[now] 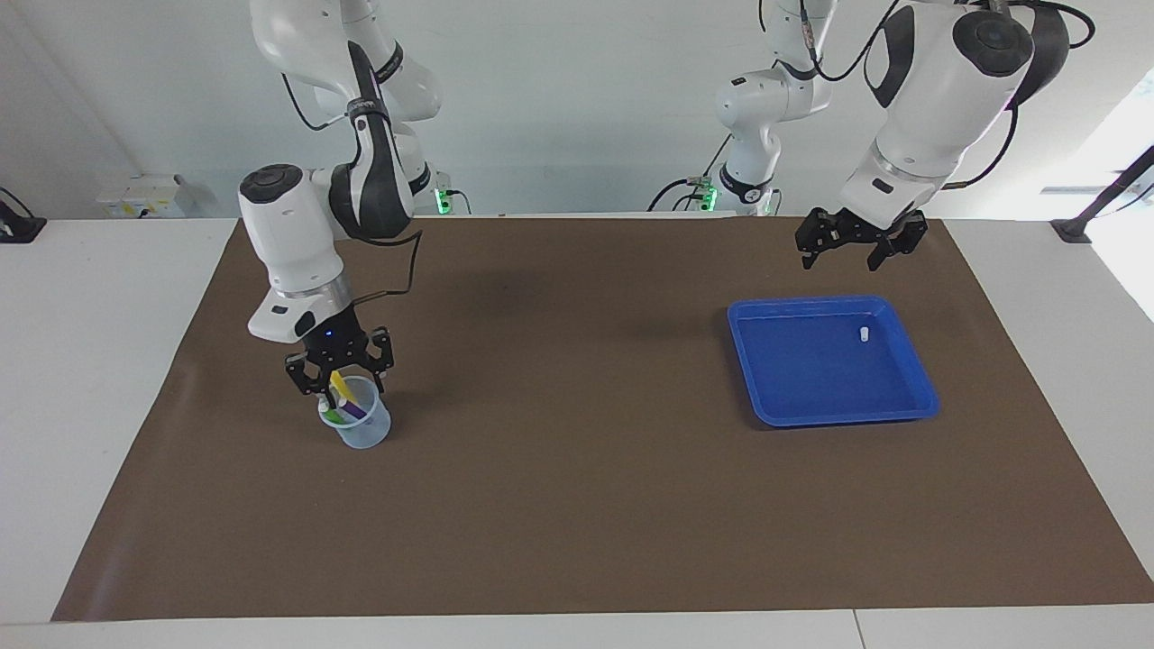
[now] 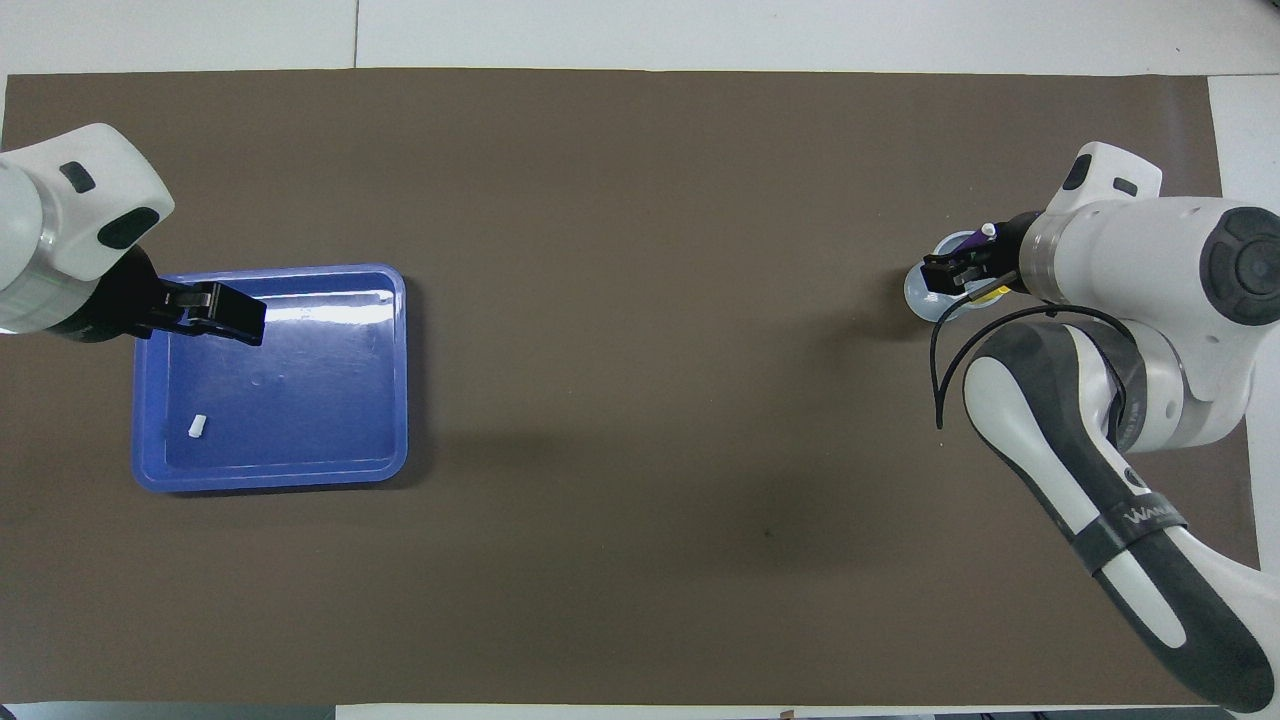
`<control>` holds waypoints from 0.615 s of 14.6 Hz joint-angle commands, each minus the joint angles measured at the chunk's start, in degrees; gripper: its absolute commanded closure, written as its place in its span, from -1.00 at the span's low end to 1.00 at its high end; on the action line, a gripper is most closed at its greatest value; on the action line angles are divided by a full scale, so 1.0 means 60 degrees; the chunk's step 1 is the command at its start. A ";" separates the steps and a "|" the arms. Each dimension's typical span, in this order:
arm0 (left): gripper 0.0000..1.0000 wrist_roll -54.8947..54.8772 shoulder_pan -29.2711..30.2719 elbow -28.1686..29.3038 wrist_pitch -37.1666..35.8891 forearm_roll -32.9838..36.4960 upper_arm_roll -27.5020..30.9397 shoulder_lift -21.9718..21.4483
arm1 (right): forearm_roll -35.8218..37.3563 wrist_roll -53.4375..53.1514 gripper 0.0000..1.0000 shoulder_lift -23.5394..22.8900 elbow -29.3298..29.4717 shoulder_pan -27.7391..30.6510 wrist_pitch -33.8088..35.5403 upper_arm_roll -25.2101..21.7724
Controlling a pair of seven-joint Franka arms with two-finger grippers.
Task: Transfer and insert pens with both arms
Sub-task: 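Insert the purple pen into the cup while the left gripper withdraws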
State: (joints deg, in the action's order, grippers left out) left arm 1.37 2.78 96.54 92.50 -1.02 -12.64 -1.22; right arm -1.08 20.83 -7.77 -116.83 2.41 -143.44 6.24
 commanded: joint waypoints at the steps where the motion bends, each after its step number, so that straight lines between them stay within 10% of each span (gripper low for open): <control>1: -1.00 -0.0433 -0.0610 -0.0163 0.0143 -0.0605 0.1022 -0.0266 | 0.0063 0.0074 -1.00 0.0138 0.0528 0.0053 0.0699 0.0045; 5: -1.00 -0.0491 -0.1050 -0.1981 -0.1543 -0.0094 0.1418 0.0379 | 0.0048 -0.0189 -1.00 0.0284 0.1964 0.0155 0.2925 0.0015; 9: -1.00 -0.0946 -0.0904 -0.1050 -0.0844 0.0024 0.1244 0.0000 | 0.0121 -0.1928 -1.00 0.0607 0.3148 0.0185 0.5164 -0.0087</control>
State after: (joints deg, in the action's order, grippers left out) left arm -2.99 -1.97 88.00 85.76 -1.75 -5.48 -0.91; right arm -1.08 14.46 -4.45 -101.63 2.80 -118.36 5.37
